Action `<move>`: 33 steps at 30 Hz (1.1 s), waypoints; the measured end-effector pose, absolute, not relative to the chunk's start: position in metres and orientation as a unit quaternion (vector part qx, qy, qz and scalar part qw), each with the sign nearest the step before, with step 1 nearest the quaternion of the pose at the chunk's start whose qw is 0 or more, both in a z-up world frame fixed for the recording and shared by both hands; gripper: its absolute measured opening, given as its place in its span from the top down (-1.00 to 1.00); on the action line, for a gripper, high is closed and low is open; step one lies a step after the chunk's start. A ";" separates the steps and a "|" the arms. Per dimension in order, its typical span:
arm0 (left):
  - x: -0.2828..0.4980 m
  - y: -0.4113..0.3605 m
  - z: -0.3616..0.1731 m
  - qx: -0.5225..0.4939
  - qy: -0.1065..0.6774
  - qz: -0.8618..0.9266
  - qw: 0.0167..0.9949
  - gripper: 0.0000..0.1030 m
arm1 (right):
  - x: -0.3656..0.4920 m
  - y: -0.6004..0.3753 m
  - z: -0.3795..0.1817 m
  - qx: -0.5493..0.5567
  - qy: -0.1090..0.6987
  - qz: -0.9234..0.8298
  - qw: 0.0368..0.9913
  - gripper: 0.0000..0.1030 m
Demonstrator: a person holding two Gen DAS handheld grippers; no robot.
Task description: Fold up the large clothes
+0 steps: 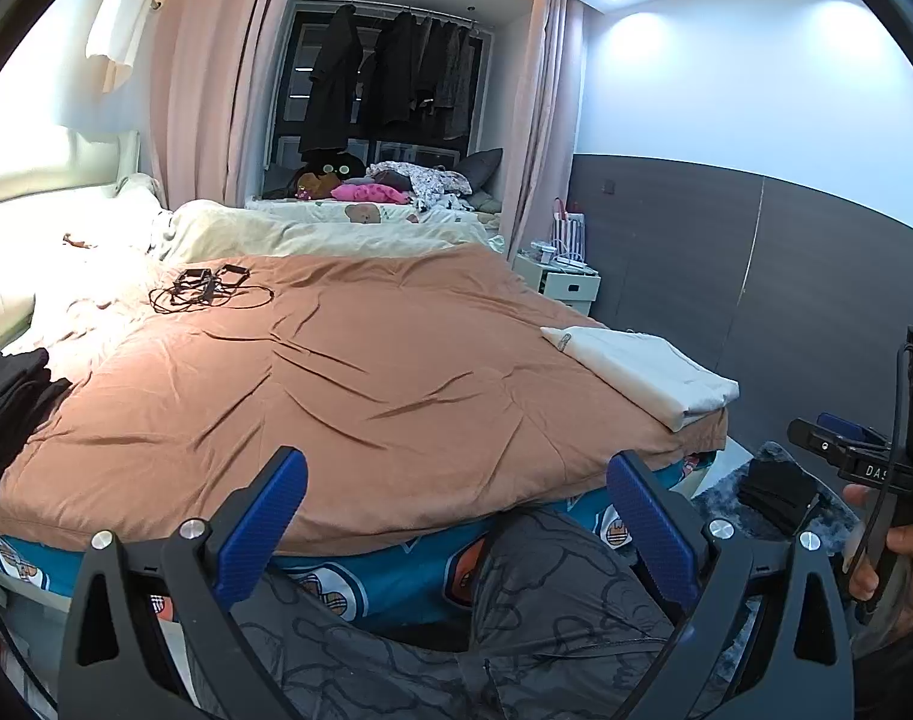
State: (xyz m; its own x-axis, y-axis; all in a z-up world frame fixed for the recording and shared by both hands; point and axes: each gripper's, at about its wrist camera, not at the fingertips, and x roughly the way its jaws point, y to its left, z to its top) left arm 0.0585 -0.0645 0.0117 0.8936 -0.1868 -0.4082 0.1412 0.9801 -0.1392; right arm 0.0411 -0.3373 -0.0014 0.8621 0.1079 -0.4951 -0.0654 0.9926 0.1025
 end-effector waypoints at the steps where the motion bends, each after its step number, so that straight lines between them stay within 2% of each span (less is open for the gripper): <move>1: 0.058 -0.064 0.012 -0.052 0.214 -0.083 0.972 -0.98 | 0.041 -0.337 -0.002 0.041 0.259 0.044 0.964 -1.00; 33: 0.045 -0.071 0.021 -0.030 0.197 -0.083 0.976 -0.98 | 0.038 -0.350 -0.003 0.049 0.253 0.033 0.966 -1.00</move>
